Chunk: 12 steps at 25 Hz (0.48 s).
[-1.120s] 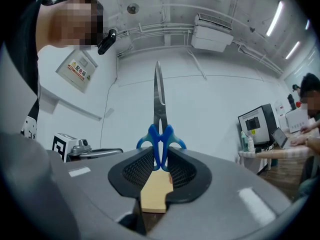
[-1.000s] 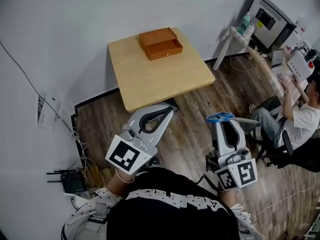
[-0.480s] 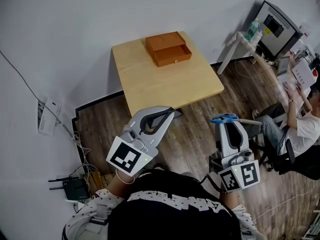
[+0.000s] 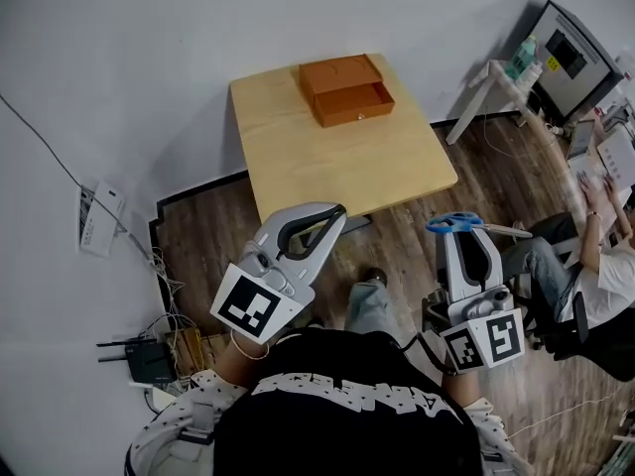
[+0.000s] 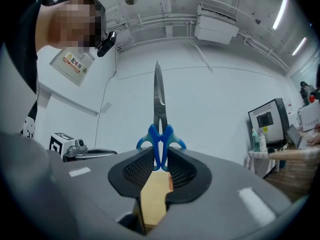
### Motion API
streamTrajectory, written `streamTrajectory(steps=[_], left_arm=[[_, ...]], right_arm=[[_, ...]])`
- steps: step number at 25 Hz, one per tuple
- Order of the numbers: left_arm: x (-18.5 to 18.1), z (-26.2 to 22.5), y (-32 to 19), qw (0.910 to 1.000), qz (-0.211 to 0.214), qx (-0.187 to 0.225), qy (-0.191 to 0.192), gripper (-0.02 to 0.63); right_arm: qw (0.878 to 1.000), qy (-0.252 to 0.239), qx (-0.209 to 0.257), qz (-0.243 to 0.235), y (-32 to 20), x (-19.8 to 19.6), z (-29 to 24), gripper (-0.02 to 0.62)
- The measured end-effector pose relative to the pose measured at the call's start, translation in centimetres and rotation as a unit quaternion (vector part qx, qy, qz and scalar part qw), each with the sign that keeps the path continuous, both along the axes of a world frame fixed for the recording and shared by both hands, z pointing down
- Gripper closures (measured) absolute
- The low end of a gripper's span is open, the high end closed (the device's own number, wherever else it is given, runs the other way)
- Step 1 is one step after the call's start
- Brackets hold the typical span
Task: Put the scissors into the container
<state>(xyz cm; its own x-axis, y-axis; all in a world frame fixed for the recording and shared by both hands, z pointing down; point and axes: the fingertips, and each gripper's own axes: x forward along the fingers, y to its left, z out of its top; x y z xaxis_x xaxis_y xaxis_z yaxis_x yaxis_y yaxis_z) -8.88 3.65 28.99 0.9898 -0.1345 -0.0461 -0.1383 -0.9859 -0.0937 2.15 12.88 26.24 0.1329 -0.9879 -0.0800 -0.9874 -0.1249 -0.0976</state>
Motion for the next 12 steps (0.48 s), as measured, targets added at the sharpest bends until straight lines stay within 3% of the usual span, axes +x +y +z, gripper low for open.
streamTrajectory(steps=[12], left_arm=[[4.1, -0.7, -2.6, 0.9981, -0.061, 0.002, 0.010, 0.606]], right_arm=[[0.998, -0.004, 0.004, -0.068, -4.6, 5.2, 0.5, 0.499]])
